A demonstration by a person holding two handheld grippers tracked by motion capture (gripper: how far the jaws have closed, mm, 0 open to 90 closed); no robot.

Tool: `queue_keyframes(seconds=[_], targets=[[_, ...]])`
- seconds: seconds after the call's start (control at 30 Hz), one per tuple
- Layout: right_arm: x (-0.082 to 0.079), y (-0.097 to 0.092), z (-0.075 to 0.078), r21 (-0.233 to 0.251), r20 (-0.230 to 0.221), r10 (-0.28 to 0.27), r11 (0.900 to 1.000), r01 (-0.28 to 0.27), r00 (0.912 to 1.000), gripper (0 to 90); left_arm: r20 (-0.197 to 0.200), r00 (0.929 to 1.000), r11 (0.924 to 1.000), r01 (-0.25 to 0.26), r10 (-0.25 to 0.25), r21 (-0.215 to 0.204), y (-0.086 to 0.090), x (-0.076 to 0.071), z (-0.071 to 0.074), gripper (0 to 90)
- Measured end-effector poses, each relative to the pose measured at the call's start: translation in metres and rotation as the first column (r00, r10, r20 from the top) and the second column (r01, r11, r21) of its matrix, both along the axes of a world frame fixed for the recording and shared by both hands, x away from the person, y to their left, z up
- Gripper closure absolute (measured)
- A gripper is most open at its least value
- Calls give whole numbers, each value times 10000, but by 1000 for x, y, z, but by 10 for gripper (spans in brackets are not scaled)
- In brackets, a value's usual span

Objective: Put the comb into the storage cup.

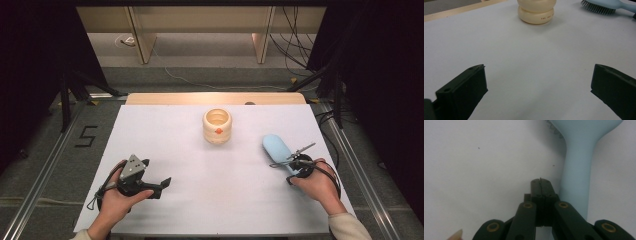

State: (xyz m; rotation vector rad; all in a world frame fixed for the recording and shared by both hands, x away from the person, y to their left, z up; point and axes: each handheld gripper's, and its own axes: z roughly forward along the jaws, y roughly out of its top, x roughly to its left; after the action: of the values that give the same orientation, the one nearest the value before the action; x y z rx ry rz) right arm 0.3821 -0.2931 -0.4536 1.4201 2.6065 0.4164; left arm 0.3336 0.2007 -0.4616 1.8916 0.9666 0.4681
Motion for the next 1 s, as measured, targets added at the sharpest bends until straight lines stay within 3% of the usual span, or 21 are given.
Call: queue_keyframes(seconds=[0.17, 0.3, 0.33, 0.37, 0.4, 0.47, 0.6, 0.77, 1.0], targets=[[-2, 1, 8, 387, 259, 236, 9989, -246, 9994, 900, 12, 10000, 10000, -4, 4, -3, 0, 0, 0, 0], [-4, 3, 21, 592, 753, 427, 9971, -472, 9962, 803, 0, 10000, 10000, 7, -7, 7, 0, 0, 0, 0], [-3, 2, 24, 621, 962, 478, 9966, -539, 9942, 757, -4, 10000, 10000, 8, -8, -1, 0, 0, 0, 0], [-2, 2, 29, 705, 1349, 480, 9958, -579, 9897, 628, -7, 10000, 10000, 9, -9, -2, 0, 0, 0, 0], [-2, 2, 29, 705, 1349, 480, 9958, -579, 9897, 628, -7, 10000, 10000, 12, -12, -3, 0, 0, 0, 0], [0, 2, 34, 636, 1690, 585, 9955, -702, 9839, 478, -7, 10000, 10000, 5, -5, -6, -1, 0, 0, 0], [7, 0, 40, 415, 1646, 527, 9973, -603, 9850, 192, -7, 10000, 10000, -6, 6, -11, 0, 0, 0, 0], [14, -2, 43, 442, 1637, 320, 9982, -397, 9860, 158, 12, 10000, 10000, -18, 18, -25, 0, 0, 0, 0], [24, 0, 43, 284, 1277, 656, 9972, -698, 9896, 124, 22, 10000, 10000, -43, 43, -44, 0, 0, 0, 0]])
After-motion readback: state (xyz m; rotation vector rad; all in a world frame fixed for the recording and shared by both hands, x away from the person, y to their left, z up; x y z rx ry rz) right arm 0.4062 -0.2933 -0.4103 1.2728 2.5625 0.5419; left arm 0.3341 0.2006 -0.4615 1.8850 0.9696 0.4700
